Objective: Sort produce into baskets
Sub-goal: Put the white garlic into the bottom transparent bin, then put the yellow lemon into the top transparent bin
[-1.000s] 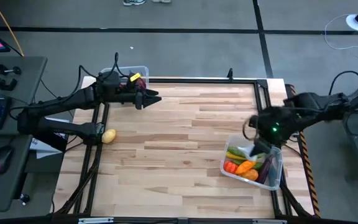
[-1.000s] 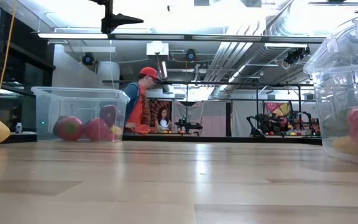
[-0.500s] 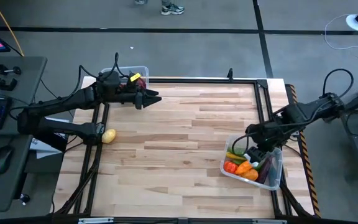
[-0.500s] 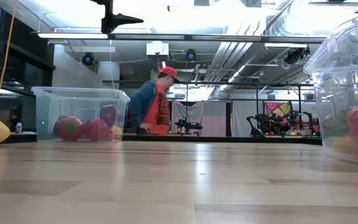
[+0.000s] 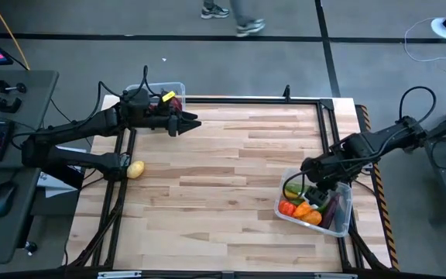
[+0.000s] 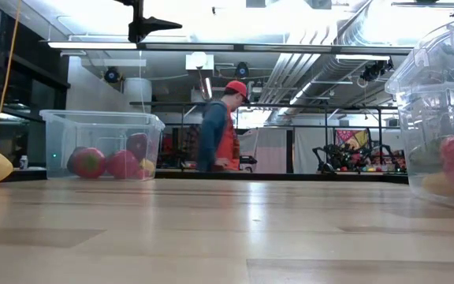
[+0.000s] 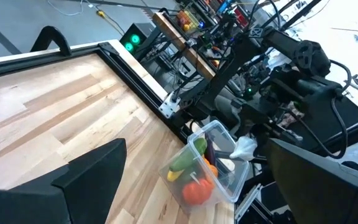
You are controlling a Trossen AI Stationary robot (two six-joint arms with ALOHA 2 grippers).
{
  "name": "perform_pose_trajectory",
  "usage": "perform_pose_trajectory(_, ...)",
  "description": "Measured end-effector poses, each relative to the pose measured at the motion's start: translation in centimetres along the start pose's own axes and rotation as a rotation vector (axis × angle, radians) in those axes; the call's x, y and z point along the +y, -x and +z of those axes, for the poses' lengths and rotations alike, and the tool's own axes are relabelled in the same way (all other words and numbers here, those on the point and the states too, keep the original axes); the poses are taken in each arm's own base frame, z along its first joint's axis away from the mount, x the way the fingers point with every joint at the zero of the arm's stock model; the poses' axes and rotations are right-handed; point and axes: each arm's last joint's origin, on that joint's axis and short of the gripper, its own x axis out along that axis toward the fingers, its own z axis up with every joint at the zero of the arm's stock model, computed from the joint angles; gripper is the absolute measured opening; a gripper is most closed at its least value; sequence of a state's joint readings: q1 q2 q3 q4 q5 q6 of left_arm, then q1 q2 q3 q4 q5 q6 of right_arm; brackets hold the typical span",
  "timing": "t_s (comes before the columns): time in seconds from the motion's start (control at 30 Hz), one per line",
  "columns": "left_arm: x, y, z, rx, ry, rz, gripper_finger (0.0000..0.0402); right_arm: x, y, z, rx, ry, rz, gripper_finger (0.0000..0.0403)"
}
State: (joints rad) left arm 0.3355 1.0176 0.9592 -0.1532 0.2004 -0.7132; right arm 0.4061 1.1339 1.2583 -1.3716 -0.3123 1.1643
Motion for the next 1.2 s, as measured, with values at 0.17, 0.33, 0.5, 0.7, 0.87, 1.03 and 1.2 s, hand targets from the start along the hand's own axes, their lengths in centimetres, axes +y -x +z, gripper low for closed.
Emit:
perform_pose_trajectory(0.17,0.0,0.0,0.0,0.001,-0.001,0.001,0.0374,0.0,0.0,0.1,-0.047,0.047,-0.014,0.0214)
perform_pose_trajectory(0.33,0.1,0.0,-0.1,0.008,-0.001,0.006,0.0374,0.0,0.0,0.2,-0.05,0.046,-0.012,0.0215)
perform_pose_trajectory(0.5,0.1,0.0,-0.1,0.013,-0.014,0.009,0.0374,0.2,-0.2,0.3,-0.046,0.019,-0.022,0.027)
perform_pose_trajectory(0.7,0.1,0.0,-0.1,0.013,-0.024,0.008,0.0374,0.7,-0.9,0.9,-0.02,0.0,-0.03,0.0383)
perform_pose_trajectory(0.87,-0.2,0.0,0.1,-0.012,-0.027,-0.02,0.0374,0.7,-0.6,1.6,-0.02,0.019,0.026,0.0381)
perform_pose_trajectory(1.03,-1.6,1.0,3.0,-0.054,0.004,-0.149,0.0374,0.2,0.0,2.7,-0.184,0.039,-0.009,0.0369)
perform_pose_trajectory(1.2,-0.8,2.2,2.7,0.324,-0.013,0.253,0.0374,-0.6,0.6,4.3,-0.336,0.044,-0.081,0.0368)
